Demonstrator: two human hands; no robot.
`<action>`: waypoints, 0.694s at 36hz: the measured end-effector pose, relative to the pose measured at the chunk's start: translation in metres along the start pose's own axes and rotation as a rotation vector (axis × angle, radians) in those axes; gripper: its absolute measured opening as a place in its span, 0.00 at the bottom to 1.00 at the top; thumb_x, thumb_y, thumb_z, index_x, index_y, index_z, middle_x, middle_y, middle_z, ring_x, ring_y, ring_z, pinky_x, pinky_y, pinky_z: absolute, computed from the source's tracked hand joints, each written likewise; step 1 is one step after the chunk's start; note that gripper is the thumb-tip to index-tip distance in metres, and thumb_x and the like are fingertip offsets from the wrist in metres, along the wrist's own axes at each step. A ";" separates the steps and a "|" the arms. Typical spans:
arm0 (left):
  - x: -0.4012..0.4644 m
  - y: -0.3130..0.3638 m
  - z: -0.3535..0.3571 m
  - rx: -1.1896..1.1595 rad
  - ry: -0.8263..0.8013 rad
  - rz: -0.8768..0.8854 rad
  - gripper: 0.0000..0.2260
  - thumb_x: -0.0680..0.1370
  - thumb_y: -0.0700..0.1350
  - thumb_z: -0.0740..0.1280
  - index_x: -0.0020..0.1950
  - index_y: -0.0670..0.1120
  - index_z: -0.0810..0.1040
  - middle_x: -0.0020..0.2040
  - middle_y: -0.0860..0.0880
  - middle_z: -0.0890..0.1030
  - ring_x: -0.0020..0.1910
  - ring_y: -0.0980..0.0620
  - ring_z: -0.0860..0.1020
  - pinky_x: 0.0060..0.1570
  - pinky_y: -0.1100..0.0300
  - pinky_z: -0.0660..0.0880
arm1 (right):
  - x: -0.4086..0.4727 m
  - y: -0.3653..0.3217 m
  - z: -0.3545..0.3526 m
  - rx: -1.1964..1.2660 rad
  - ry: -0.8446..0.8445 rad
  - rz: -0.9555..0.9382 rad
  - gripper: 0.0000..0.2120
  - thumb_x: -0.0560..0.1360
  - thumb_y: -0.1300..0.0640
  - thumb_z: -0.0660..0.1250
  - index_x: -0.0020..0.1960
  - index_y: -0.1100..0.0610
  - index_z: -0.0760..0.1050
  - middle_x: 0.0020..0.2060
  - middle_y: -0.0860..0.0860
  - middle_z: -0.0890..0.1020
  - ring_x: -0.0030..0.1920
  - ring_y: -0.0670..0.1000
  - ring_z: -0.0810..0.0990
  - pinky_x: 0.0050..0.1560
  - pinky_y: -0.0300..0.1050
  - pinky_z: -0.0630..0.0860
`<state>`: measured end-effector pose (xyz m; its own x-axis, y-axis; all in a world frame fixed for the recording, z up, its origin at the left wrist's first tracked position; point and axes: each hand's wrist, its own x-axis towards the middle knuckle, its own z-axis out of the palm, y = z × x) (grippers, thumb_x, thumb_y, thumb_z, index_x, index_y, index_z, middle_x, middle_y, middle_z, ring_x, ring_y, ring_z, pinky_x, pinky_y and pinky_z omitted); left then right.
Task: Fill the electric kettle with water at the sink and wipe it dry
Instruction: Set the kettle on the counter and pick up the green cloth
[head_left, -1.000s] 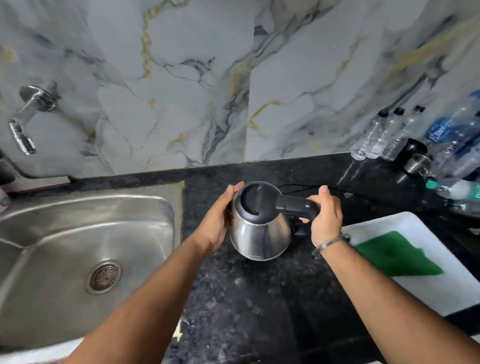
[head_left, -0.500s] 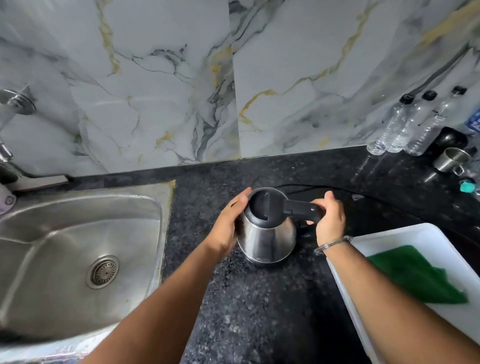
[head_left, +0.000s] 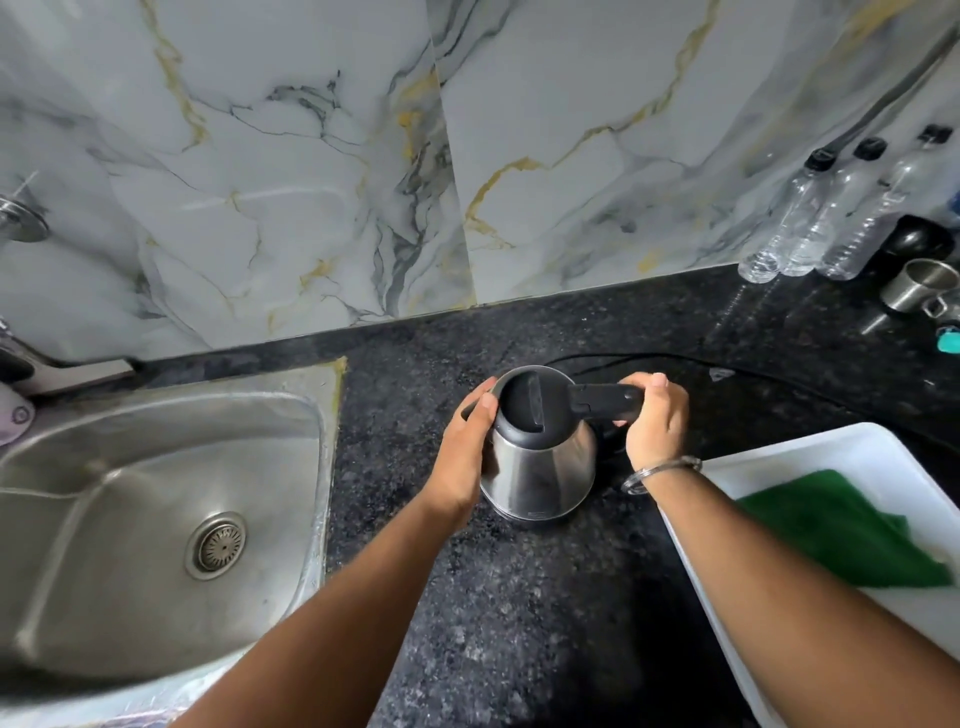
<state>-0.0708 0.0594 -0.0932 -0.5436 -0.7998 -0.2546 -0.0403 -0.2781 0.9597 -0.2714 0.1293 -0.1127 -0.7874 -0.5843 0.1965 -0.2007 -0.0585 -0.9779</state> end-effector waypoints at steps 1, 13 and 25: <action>-0.003 -0.001 0.002 -0.005 0.003 0.014 0.23 0.79 0.65 0.66 0.68 0.54 0.81 0.67 0.48 0.84 0.67 0.50 0.81 0.62 0.59 0.79 | 0.001 -0.001 0.001 -0.020 0.011 -0.014 0.26 0.74 0.47 0.46 0.34 0.58 0.78 0.26 0.53 0.78 0.27 0.36 0.77 0.25 0.26 0.69; -0.004 0.015 -0.008 0.171 0.031 0.016 0.24 0.82 0.56 0.68 0.75 0.46 0.73 0.71 0.43 0.79 0.66 0.47 0.79 0.52 0.60 0.80 | -0.039 -0.007 -0.089 -0.457 0.303 0.282 0.17 0.74 0.62 0.67 0.62 0.63 0.73 0.59 0.64 0.75 0.59 0.62 0.73 0.64 0.56 0.70; 0.032 0.078 0.069 1.425 -0.368 0.542 0.33 0.81 0.68 0.58 0.82 0.52 0.62 0.80 0.44 0.69 0.82 0.41 0.62 0.81 0.39 0.54 | -0.052 0.006 -0.188 0.082 0.514 1.080 0.23 0.76 0.55 0.63 0.68 0.62 0.63 0.67 0.60 0.71 0.63 0.61 0.73 0.64 0.59 0.72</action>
<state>-0.1494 0.0486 -0.0184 -0.9136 -0.4061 -0.0177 -0.3928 0.8709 0.2954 -0.3411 0.3111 -0.1150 -0.6704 0.0277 -0.7415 0.7304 0.2007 -0.6528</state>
